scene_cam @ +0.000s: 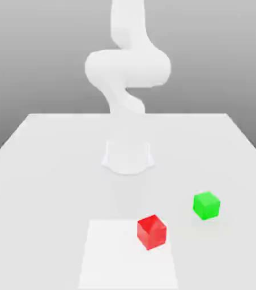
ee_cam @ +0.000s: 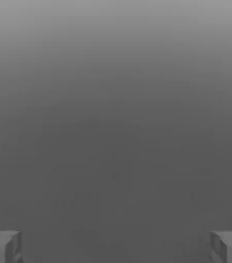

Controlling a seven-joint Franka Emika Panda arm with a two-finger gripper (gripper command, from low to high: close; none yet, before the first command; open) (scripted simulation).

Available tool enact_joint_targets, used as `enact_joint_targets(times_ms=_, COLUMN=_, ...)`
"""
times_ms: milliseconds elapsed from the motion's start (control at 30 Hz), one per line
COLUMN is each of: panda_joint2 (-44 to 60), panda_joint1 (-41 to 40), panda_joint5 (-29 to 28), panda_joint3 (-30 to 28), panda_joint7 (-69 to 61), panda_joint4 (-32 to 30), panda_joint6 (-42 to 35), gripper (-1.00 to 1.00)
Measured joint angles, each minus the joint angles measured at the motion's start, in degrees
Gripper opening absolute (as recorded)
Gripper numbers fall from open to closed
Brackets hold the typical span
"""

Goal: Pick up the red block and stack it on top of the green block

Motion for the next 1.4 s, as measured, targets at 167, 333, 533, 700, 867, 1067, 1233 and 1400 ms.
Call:
enact_joint_targets(times_ms=167, panda_joint2=10.7, panda_joint1=4.2, panda_joint5=2.5, panda_joint3=-2.4, panda_joint7=-6.5, panda_joint4=-6.8, panda_joint6=6.6, gripper=0.00)
enact_joint_targets(times_ms=333, panda_joint2=21.3, panda_joint1=7.6, panda_joint5=4.1, panda_joint3=-3.3, panda_joint7=-12.4, panda_joint4=-13.5, panda_joint6=13.1, gripper=0.00)
enact_joint_targets(times_ms=533, panda_joint2=34.7, panda_joint1=9.8, panda_joint5=2.9, panda_joint3=-2.5, panda_joint7=-17.5, panda_joint4=-22.1, panda_joint6=21.6, gripper=0.00)
enact_joint_targets(times_ms=700, panda_joint2=44.1, panda_joint1=10.4, panda_joint5=0.4, panda_joint3=-2.1, panda_joint7=-18.5, panda_joint4=-25.2, panda_joint6=28.6, gripper=0.00)
enact_joint_targets(times_ms=867, panda_joint2=53.2, panda_joint1=9.6, panda_joint5=2.5, panda_joint3=-0.8, panda_joint7=-20.1, panda_joint4=-24.2, panda_joint6=36.2, gripper=0.00)
enact_joint_targets(times_ms=1067, panda_joint2=54.5, panda_joint1=9.3, panda_joint5=2.6, panda_joint3=-0.6, panda_joint7=-20.1, panda_joint4=-24.0, panda_joint6=37.3, gripper=-1.00)
enact_joint_targets(times_ms=1233, panda_joint2=50.1, panda_joint1=9.4, panda_joint5=1.6, panda_joint3=-0.9, panda_joint7=-19.6, panda_joint4=-24.5, panda_joint6=33.6, gripper=-1.00)
enact_joint_targets(times_ms=1400, panda_joint2=41.7, panda_joint1=9.0, panda_joint5=-0.6, panda_joint3=-1.0, panda_joint7=-18.5, panda_joint4=-25.9, panda_joint6=26.5, gripper=-1.00)
